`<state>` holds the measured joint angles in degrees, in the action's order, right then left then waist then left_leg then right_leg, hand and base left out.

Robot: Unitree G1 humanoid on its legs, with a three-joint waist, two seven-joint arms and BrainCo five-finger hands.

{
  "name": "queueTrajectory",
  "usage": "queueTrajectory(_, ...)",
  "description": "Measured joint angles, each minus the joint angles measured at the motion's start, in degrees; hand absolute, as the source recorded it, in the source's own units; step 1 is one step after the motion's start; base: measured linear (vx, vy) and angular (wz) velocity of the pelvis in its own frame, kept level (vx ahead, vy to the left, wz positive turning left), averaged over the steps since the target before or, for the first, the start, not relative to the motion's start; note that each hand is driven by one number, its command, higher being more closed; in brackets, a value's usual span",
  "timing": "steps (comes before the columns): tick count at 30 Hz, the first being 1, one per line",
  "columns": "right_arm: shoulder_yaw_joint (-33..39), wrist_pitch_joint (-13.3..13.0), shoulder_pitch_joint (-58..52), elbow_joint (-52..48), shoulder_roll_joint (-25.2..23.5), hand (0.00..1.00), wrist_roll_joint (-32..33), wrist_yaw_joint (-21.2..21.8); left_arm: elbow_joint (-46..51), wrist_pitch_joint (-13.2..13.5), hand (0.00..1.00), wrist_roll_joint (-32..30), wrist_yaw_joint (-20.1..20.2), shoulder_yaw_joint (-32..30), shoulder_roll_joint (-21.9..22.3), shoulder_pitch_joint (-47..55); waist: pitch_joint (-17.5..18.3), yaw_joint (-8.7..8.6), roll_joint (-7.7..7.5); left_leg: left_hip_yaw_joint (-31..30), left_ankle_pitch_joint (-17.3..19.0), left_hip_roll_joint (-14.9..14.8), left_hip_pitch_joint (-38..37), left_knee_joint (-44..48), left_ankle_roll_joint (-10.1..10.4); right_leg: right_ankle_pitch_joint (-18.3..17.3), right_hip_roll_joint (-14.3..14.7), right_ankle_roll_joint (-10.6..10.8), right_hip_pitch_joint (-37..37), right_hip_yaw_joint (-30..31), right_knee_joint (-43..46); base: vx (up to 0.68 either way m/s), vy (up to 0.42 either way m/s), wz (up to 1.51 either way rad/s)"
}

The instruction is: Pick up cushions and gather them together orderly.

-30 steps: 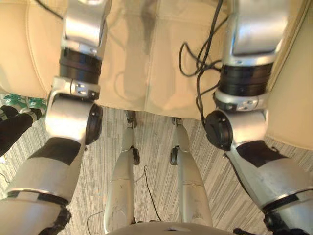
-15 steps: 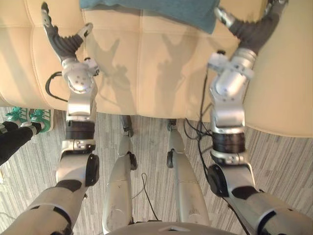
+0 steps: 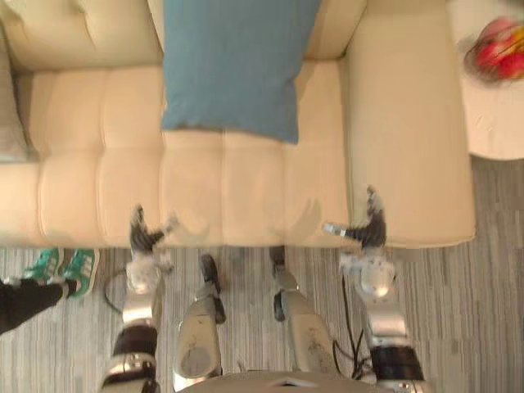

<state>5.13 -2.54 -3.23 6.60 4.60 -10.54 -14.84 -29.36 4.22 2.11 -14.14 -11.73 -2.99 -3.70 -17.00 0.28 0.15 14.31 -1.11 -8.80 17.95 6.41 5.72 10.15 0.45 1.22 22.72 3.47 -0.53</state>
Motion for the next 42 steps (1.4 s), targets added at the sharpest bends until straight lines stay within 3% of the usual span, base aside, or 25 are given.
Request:
queueTrajectory(3, 0.34, 0.44, -4.06, 10.70, -2.91, 0.00, -0.03, 2.52, -10.23, -1.06, 0.00, -0.05, 2.23, -3.75, 3.76, 4.79, 4.27, -0.05, -0.33, 0.77, 1.94, -0.11, -4.63, 0.75, 0.31, -1.14, 0.03, 0.79, -4.63, 0.55, -0.07, 0.12, 0.031, -0.12)
queueTrajectory(10, 4.89, 1.46, -6.90, 28.16, -6.55, 0.00, -0.09, 4.98, -22.62, -1.88, 0.00, -1.29, 3.61, -10.89, 5.90, 9.46, 12.29, 1.18, -0.77, 2.17, 4.79, 0.05, -11.81, 0.58, 0.37, -2.28, -0.16, 1.26, -12.21, 1.15, -2.52, 0.07, 0.024, -0.05)
queueTrajectory(18, 7.58, 2.74, -6.76, 35.11, -6.60, 0.00, -0.14, 6.15, -24.39, -2.95, 0.00, -1.25, 3.79, -15.73, 6.47, 10.10, 13.71, 2.26, -1.61, 5.83, 6.93, -0.16, -16.09, 2.12, 0.57, -1.44, 0.49, 1.31, -15.06, 5.45, -2.51, 0.00, 0.021, -0.26)
queueTrajectory(21, 6.16, 2.75, -5.39, 34.94, -6.41, 0.00, -0.16, 6.21, -23.25, -2.95, 0.00, -1.17, 3.77, -15.58, 5.93, 9.82, 12.87, 2.35, -2.55, 7.62, 10.20, -2.02, -13.53, 9.47, -0.16, -1.18, 1.77, 1.94, -12.86, 6.92, 0.56, -0.11, 0.020, -0.42)
queueTrajectory(22, 6.01, 2.72, -4.39, 34.82, -6.72, 0.00, -0.16, 6.18, -22.17, -2.94, 0.00, -1.13, 3.75, -15.59, 5.53, 9.64, 12.65, 2.71, -2.60, 7.66, 10.18, -3.24, -12.26, 10.35, -1.04, -2.62, 1.35, 2.81, -12.23, 6.53, 0.76, -0.18, 0.006, -0.32)
queueTrajectory(23, 5.75, 2.86, -2.96, 35.00, -6.70, 0.00, -0.19, 6.21, -21.70, -2.88, 0.00, -1.03, 3.68, -15.38, 5.23, 8.91, 11.35, 3.05, -1.45, 8.19, 9.89, -4.88, -11.45, 10.75, -1.01, -7.43, 0.65, 1.47, -8.85, -0.21, 8.23, -0.16, 0.002, -0.19)
queueTrajectory(24, 5.22, 2.82, -2.60, 34.99, -6.81, 0.00, -0.19, 6.23, -21.43, -2.84, 0.00, -1.02, 3.61, -14.87, 4.92, 8.82, 10.87, 3.01, -1.53, 8.02, 9.57, -5.66, -11.17, 10.98, -0.78, -11.56, -0.67, -0.31, -5.61, -4.89, 19.60, -0.18, -0.017, 0.12)
queueTrajectory(25, 4.26, 2.80, -3.29, 35.12, -6.87, 0.00, -0.20, 6.23, -21.14, -2.91, 0.00, -0.79, 3.26, -14.10, 3.93, 9.18, 10.88, 2.97, -2.22, 7.11, 9.39, -5.78, -11.42, 11.40, -0.58, -15.80, -3.86, 1.00, -4.18, -8.91, 33.35, -0.12, -0.049, 0.38)
queueTrajectory(27, 3.93, 2.68, -3.27, 37.12, -6.96, 0.00, -0.23, 6.22, -20.24, -2.92, 0.00, 0.09, 3.00, -13.39, 2.61, 10.24, 11.82, 3.05, -4.24, 5.76, 9.26, -5.06, -11.38, 12.49, -0.35, -18.06, -8.92, 3.14, -6.15, -10.83, 44.66, -0.06, -0.139, 0.40)
queueTrajectory(28, 4.07, 2.69, -1.74, 39.18, -6.64, 0.00, -0.86, 6.20, -19.93, -3.04, 0.00, 0.15, 2.74, -14.20, 2.44, 10.14, 12.43, 3.41, -5.83, 3.53, 9.01, -4.00, -9.68, 13.49, 0.01, -18.87, -8.57, 5.56, -6.65, -12.23, 41.47, -0.03, -0.178, 0.02)
queueTrajectory(29, 4.01, 2.71, -1.01, 39.43, -6.25, 0.00, -0.99, 6.18, -20.36, -3.05, 0.00, 0.26, 2.75, -14.22, 2.80, 9.93, 12.49, 3.88, -5.07, 2.64, 8.95, -3.66, -9.13, 12.36, -0.07, -18.48, -7.92, 6.10, -7.03, -12.11, 38.45, -0.13, -0.100, -0.33)
queueTrajectory(30, 4.08, 2.71, 0.36, 39.61, -5.46, 0.00, -1.08, 6.08, -21.29, -3.17, 0.00, 0.48, 2.75, -14.31, 3.73, 9.65, 12.73, 5.11, -3.47, 0.28, 8.01, -2.72, -8.23, 8.41, -1.41, -18.28, -6.05, 6.18, -9.38, -10.60, 30.68, -0.17, 0.026, -0.79)
queueTrajectory(31, 4.10, 2.76, 1.56, 39.73, -4.57, 0.00, -1.18, 6.04, -21.22, -2.92, 0.00, 0.71, 2.48, -14.83, 4.81, 9.98, 12.83, 6.22, -2.85, 0.43, 3.70, -2.54, -8.38, 4.83, -0.90, -20.21, -5.95, 4.13, -10.08, -10.88, 30.39, -0.20, -0.006, -0.65)
queueTrajectory(32, 2.89, 2.66, 3.76, 39.94, -4.59, 0.00, -1.17, 6.01, -21.61, -2.95, 0.00, 1.33, 1.75, -14.73, 4.79, 9.22, 12.10, 5.35, -4.28, 1.64, 1.32, -0.72, -6.81, 4.32, -0.91, -24.14, -8.25, 4.05, -13.21, -12.50, 27.75, -0.13, -0.128, -0.59)
queueTrajectory(33, 2.24, 2.78, 5.08, 40.55, -3.99, 0.00, -1.14, 6.04, -22.20, -2.97, 0.00, 1.88, 1.75, -13.80, 4.34, 8.01, 10.56, 5.71, -4.02, 2.24, 1.03, -0.97, -5.79, 4.99, -0.51, -25.04, -7.00, 3.57, -15.75, -12.19, 20.29, -0.12, -0.166, -0.24)
queueTrajectory(35, 1.66, 2.78, 7.08, 40.78, -2.96, 0.00, -1.11, 5.95, -23.04, -2.99, 0.00, 2.32, 1.79, -11.34, 5.34, 7.15, 8.45, 5.41, -0.10, 2.10, -0.66, -3.82, -5.10, 5.05, -0.09, -20.21, -3.95, 2.56, -17.92, -13.37, 14.45, -0.25, -0.117, -0.22)
queueTrajectory(37, 1.70, 2.78, 6.77, 41.29, -2.95, 0.00, -1.13, 5.93, -23.08, -2.87, 0.00, 2.35, 1.68, -10.12, 5.39, 7.30, 8.12, 5.17, 0.52, 2.01, -3.03, -4.16, -6.25, 2.59, 0.53, -19.68, -3.30, 1.96, -17.49, -13.35, 15.00, -0.20, -0.061, -0.04)
queueTrajectory(39, 1.88, 2.82, 6.45, 41.48, -2.86, 0.00, -1.14, 5.89, -23.00, -2.84, 0.00, 2.34, 1.74, -8.91, 5.14, 7.52, 8.19, 4.62, 0.17, 1.05, -7.46, -3.08, -6.88, -1.64, 1.52, -19.90, -3.97, 1.31, -15.16, -13.34, 16.57, -0.23, -0.060, 0.04)
queueTrajectory(40, 1.94, 2.83, 5.80, 41.45, -2.94, 0.00, -1.13, 5.89, -22.82, -2.79, 0.00, 2.32, 1.78, -8.78, 5.36, 7.33, 7.99, 4.21, -0.12, -0.07, -6.22, -2.63, -6.20, -0.10, 0.87, -19.96, -4.66, 0.92, -13.84, -13.19, 17.78, -0.18, -0.022, -0.06)
queueTrajectory(42, 2.15, 2.83, 4.98, 41.33, -2.16, 0.00, -1.13, 5.85, -22.90, -2.84, 0.00, 2.30, 1.78, -8.38, 5.40, 7.33, 7.67, 4.13, -0.65, -0.32, 0.63, -1.60, -6.27, 6.87, -0.05, -19.75, -5.95, 0.72, -12.21, -11.71, 19.34, -0.12, 0.073, -0.33)
